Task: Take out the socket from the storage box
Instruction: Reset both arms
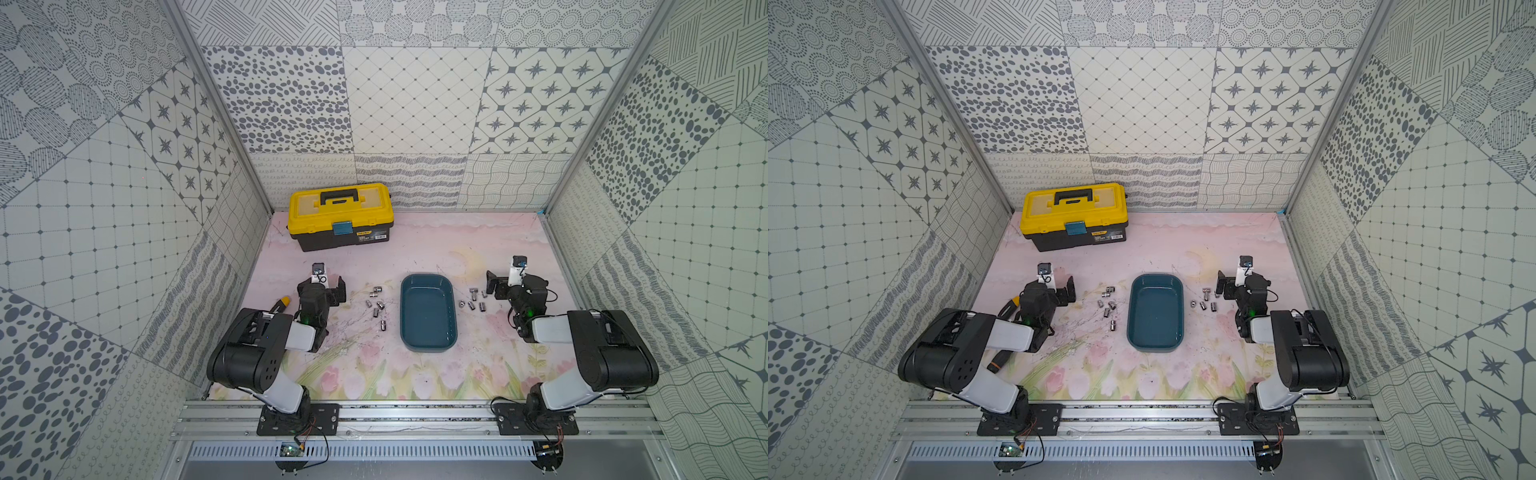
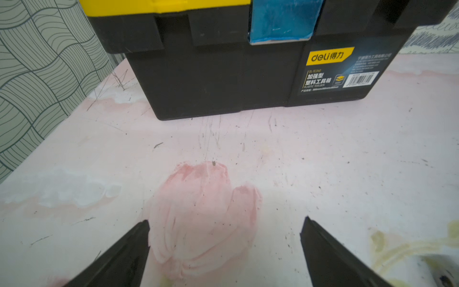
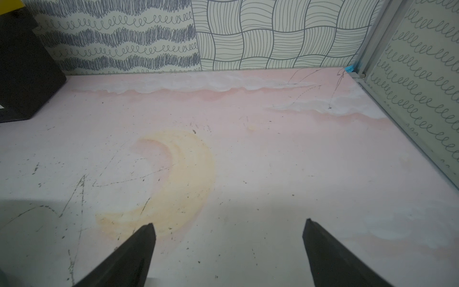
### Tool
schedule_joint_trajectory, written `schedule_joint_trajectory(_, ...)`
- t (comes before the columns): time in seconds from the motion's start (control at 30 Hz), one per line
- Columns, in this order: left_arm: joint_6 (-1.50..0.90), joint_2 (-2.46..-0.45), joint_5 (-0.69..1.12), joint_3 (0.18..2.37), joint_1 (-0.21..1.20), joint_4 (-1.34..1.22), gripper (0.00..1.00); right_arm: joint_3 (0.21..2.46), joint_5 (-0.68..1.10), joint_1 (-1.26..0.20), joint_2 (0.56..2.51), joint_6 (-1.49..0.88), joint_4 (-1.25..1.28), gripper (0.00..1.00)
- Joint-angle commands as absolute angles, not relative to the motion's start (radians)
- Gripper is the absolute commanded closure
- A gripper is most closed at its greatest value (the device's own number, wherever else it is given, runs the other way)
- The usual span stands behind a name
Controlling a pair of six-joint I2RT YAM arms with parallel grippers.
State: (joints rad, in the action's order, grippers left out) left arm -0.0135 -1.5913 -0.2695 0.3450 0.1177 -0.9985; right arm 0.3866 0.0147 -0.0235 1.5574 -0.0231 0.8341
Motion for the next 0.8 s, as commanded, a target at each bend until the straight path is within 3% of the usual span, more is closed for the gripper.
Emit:
schedule_joint_trajectory(0.0, -0.025, -1.594, -0.282, 0.364, 0.115, -0.98, 0.01, 0.41, 0.002, -0.021, 1.554, -0.035, 0.839, 0.01)
schedule_joint_trajectory(0.77, -0.025, -1.595, -0.281, 0.367, 0.116, -0.978, 0.01, 0.412, -0.038, -0.032, 1.554, -0.035, 0.835, 0.02)
